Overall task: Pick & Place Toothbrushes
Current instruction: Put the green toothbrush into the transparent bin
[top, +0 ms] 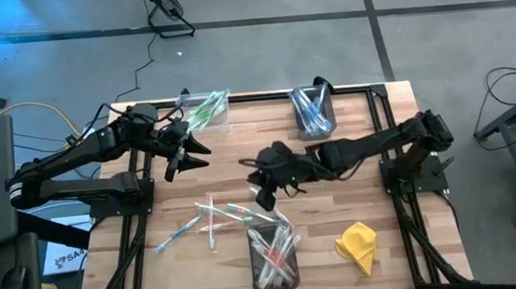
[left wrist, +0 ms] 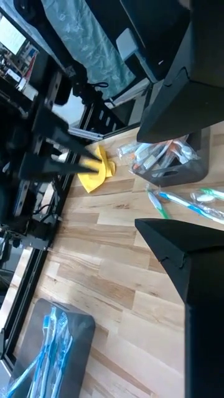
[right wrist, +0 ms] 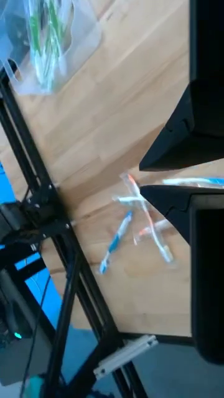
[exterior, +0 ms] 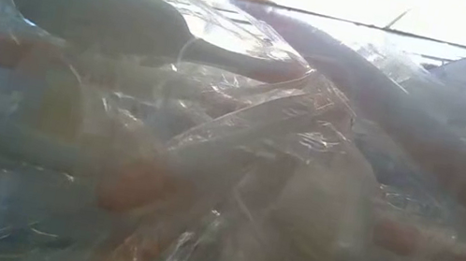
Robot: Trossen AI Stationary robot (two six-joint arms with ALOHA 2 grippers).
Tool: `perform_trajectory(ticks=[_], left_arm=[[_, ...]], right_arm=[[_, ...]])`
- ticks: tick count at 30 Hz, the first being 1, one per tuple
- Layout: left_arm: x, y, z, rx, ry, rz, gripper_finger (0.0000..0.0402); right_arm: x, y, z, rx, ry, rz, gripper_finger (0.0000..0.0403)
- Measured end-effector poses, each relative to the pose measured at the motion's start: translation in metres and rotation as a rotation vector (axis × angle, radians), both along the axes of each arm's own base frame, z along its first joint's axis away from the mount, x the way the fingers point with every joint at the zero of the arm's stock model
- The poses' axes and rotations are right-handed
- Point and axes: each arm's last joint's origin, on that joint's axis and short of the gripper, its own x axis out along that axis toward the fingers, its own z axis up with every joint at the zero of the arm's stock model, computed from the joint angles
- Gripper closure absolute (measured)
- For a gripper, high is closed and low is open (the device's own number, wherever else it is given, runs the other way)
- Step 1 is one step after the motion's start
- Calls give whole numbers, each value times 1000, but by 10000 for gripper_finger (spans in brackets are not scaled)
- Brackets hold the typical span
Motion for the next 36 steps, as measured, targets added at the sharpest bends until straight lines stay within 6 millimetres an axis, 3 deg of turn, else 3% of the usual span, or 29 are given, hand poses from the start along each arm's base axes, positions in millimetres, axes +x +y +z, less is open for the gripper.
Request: perform_trajectory(ticks=[7, 13, 23, 36], left_arm=[[0, 0, 0, 1, 0, 2, 197], [0, 0, 0, 0, 0, 2, 197], [0, 1, 0, 10, 0, 32, 197], [1, 4, 0, 44, 13, 140, 197]], right_arm=[[5, -45, -1, 148, 19, 41, 377], [1, -56, -7, 147, 101, 55, 399], [6, -53, -29, 151, 221, 49, 400], [35, -49, -87, 193, 333, 95, 398]])
